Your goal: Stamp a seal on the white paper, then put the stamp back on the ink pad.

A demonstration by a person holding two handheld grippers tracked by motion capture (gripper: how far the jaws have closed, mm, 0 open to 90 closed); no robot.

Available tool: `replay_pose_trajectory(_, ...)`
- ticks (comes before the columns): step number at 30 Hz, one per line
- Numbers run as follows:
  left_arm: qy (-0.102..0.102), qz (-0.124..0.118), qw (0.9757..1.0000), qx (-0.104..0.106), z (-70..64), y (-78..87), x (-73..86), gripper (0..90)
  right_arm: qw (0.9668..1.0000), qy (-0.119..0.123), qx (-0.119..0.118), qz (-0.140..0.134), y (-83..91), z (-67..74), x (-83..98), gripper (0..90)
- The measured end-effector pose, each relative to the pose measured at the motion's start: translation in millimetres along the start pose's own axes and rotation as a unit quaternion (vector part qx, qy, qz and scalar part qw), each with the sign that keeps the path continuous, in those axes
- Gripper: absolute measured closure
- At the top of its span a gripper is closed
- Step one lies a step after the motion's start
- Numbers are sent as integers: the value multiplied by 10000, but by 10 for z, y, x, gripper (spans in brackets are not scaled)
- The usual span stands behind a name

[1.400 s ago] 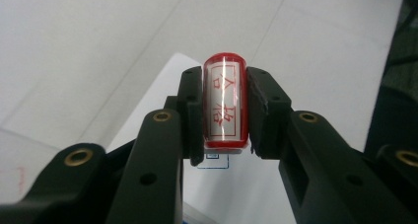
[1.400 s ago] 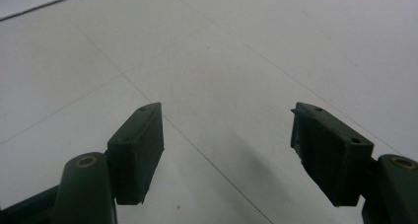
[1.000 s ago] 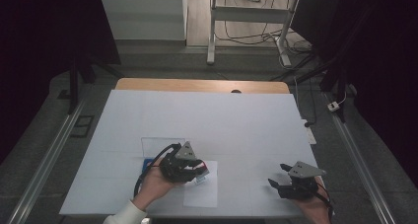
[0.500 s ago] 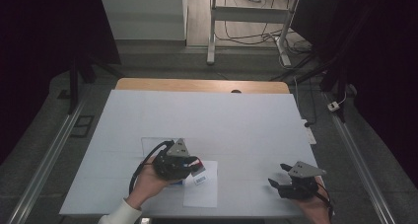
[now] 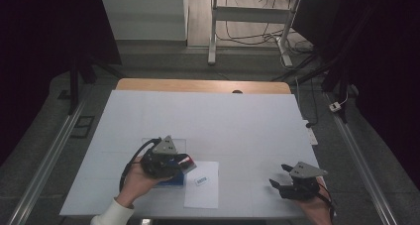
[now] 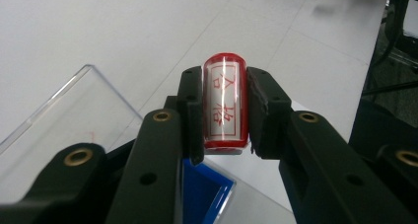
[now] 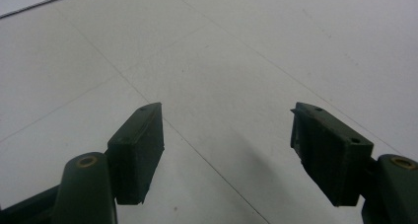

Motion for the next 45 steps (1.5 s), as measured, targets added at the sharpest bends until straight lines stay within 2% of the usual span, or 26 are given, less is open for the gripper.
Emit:
replay_pose_trajectory(12, 203, 14, 9997, -167, 125, 115, 164, 702, 10000, 7, -15, -21, -6, 1, -7, 282)
replay_pose_trajectory(17, 295, 101, 9993, -209, 195, 136, 253, 702, 10000, -11, 5, -28, 12, -9, -10, 282)
replay_pose_trajectory(25, 472, 312, 9979, -302, 290, 119, 475, 701, 10000, 22, -6, -8, -7, 2, -12, 283)
replay_pose_trajectory(35, 541, 659, 9954, -446, 359, 1, 677, 701, 10000, 56, -19, 18, -31, 9, -15, 283)
replay_pose_trajectory(40, 585, 755, 9943, -466, 360, -31, 728, 701, 10000, 56, -23, 6, -28, 11, -20, 283)
replay_pose_trajectory(45, 558, 769, 9943, -476, 348, -58, 728, 690, 10000, 63, -25, 35, -33, 10, -13, 283)
Point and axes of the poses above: each handheld gripper's, and its own axes: y roughly backward along the jaws, x roughly out of its underside, z roughly to its left, the point moved 9 cm from there along -y, roughly forward along the jaws, and after that the axes turned 3 degrees about -y, right-handed, at the moved point
